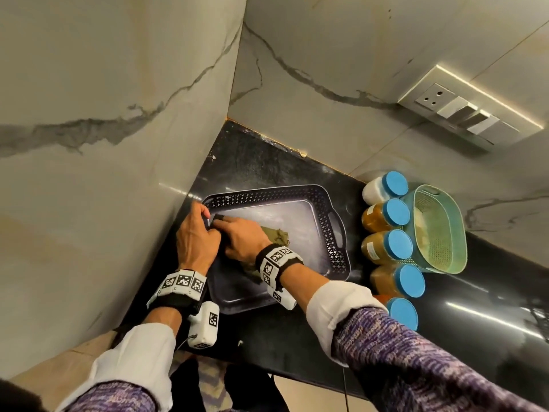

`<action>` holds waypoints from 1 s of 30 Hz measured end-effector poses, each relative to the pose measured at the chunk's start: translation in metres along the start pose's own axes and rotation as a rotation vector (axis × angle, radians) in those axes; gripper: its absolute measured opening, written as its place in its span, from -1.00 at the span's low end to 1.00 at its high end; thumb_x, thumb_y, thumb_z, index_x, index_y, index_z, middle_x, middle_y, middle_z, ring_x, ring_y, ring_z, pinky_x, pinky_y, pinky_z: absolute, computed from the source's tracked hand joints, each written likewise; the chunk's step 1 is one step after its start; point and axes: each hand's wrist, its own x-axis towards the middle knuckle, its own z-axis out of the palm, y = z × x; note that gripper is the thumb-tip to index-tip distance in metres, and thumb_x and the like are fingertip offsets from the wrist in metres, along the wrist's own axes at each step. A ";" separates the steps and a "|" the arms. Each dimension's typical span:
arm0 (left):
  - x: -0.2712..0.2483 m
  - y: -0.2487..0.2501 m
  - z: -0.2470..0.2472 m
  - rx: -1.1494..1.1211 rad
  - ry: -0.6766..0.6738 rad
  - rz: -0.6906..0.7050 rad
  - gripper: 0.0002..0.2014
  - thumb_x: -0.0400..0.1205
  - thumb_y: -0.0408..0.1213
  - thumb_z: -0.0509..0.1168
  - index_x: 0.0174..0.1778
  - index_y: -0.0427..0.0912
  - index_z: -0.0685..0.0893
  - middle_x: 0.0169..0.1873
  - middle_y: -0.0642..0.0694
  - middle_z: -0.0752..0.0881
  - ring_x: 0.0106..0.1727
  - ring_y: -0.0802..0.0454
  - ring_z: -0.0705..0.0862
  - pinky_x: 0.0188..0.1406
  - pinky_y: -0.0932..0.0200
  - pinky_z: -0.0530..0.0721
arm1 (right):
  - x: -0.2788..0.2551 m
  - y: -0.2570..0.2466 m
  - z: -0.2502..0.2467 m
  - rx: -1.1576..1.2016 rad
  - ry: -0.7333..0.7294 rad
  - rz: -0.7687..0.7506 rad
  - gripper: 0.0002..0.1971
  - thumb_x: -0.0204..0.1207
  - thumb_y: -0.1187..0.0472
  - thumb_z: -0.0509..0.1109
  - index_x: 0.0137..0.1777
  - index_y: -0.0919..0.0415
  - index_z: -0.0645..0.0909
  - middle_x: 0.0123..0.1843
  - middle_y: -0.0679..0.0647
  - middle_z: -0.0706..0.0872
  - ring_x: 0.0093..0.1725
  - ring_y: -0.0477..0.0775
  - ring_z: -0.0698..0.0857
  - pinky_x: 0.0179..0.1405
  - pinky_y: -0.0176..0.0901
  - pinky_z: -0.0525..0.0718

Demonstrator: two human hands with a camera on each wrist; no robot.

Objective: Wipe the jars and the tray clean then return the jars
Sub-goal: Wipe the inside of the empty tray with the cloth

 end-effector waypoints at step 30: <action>-0.001 0.005 0.026 -0.066 0.187 -0.031 -0.67 0.39 -0.64 0.22 -0.07 -0.16 0.60 -0.12 -0.26 0.75 -0.07 -0.37 0.69 -0.21 0.04 0.41 | -0.082 0.017 -0.003 -0.038 -0.311 0.505 -0.47 0.61 0.12 0.44 0.53 0.29 0.50 0.43 0.37 0.70 0.43 0.44 0.68 0.37 0.13 0.69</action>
